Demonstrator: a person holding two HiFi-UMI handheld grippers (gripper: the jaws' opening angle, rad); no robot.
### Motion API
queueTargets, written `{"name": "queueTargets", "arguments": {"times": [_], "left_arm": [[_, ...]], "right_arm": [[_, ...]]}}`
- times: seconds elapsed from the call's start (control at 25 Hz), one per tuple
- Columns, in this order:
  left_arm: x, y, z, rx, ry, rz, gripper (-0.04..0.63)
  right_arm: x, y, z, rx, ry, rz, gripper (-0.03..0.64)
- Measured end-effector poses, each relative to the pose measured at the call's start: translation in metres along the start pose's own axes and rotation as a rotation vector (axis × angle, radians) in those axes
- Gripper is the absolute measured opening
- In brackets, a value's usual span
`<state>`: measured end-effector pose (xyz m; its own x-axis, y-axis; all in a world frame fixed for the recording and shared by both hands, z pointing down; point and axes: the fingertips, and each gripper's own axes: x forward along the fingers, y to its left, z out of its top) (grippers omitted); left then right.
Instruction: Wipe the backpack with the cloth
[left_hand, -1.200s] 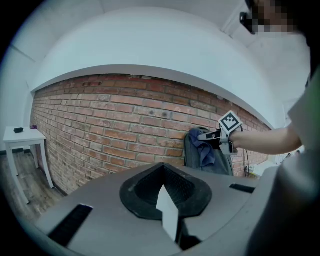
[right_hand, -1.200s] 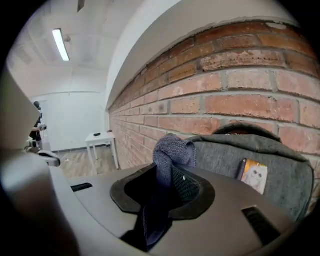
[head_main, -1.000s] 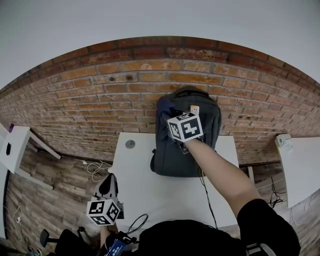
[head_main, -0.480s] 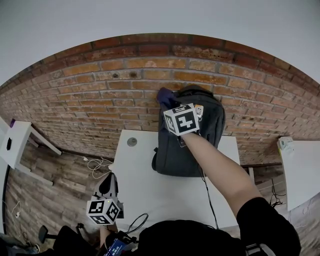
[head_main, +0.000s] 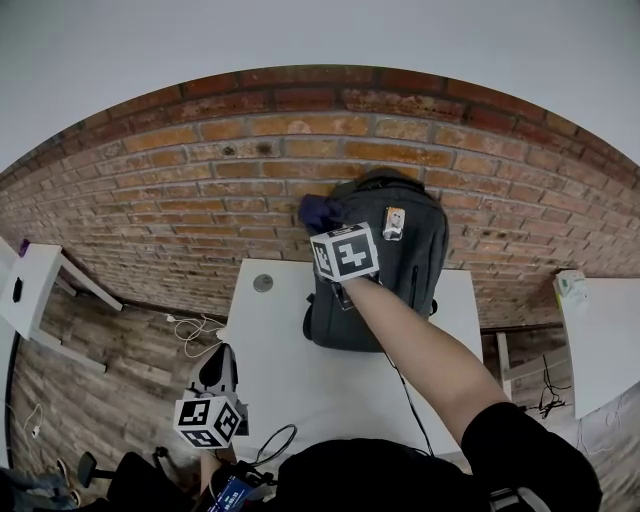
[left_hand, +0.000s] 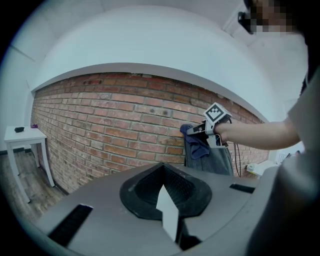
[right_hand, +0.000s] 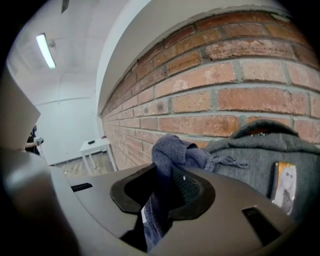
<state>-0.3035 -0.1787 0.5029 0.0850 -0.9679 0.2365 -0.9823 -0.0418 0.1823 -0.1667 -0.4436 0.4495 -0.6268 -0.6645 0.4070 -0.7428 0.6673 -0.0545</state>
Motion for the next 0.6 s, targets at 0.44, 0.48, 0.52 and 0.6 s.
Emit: {"name": "queueTargets", "arguments": {"times": [0.44,0.48,0.52,0.6], "left_arm": [[-0.004,0.000,-0.003,-0.007,-0.003,-0.001,-0.006],[-0.005,0.002,-0.003,-0.009,-0.005,0.004,-0.006],[-0.007,0.005,-0.003,-0.010,-0.006,0.009,-0.006],[-0.009,0.008,-0.002,-0.012,-0.010,0.017,-0.006]], "right_arm": [[0.007,0.038,-0.063,0.000,0.108,0.035,0.086],[0.009,0.044,-0.074,-0.011,0.127,0.041,0.086],[0.010,0.052,-0.087,-0.024,0.147,0.048,0.087],[0.012,0.065,-0.110,-0.055,0.182,0.059,0.087]]}}
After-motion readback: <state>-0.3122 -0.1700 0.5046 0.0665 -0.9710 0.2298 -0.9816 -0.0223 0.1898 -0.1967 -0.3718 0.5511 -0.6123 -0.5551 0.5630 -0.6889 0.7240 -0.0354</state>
